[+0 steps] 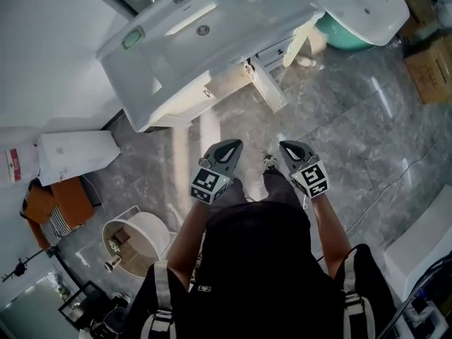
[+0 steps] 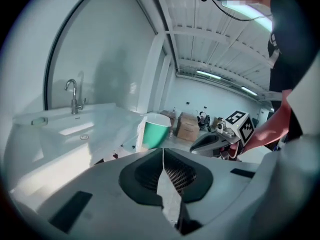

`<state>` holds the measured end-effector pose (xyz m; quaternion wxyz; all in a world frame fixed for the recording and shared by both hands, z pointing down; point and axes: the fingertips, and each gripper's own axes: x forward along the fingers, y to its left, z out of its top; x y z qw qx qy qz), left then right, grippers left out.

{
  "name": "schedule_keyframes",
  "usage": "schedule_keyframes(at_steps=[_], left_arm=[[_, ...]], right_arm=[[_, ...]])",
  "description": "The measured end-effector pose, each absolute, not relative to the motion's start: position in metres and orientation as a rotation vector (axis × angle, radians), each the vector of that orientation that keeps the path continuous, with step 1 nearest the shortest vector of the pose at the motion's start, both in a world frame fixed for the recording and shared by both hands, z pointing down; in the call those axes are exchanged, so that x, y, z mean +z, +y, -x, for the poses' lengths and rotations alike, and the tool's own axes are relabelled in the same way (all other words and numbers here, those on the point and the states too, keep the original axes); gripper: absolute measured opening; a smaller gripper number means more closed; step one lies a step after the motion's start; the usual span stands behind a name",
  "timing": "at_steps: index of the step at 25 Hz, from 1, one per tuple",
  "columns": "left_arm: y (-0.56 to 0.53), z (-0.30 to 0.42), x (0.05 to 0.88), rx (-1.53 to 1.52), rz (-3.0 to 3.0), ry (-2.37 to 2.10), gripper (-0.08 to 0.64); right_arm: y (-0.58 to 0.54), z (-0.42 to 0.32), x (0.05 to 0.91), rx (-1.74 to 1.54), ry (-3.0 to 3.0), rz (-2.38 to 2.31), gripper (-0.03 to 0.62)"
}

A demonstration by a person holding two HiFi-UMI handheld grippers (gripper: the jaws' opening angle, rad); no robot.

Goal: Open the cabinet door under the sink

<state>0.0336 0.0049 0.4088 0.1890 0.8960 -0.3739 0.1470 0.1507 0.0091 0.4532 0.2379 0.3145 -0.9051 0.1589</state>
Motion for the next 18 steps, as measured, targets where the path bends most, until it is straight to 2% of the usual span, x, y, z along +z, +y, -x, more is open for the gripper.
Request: schedule_keyframes(at_steps=[8, 18], left_arm=[[0.010, 0.042, 0.377, 0.403, -2.537, -1.175, 0.017], [0.019, 0.032, 0.371, 0.340, -2.502, -1.207, 0.017]], right_arm=[[-0.006, -0.117, 0.403, 0.276, -2.490, -0.937, 0.060], [0.000, -0.111, 0.385, 0.163, -2.490, -0.849, 0.060]])
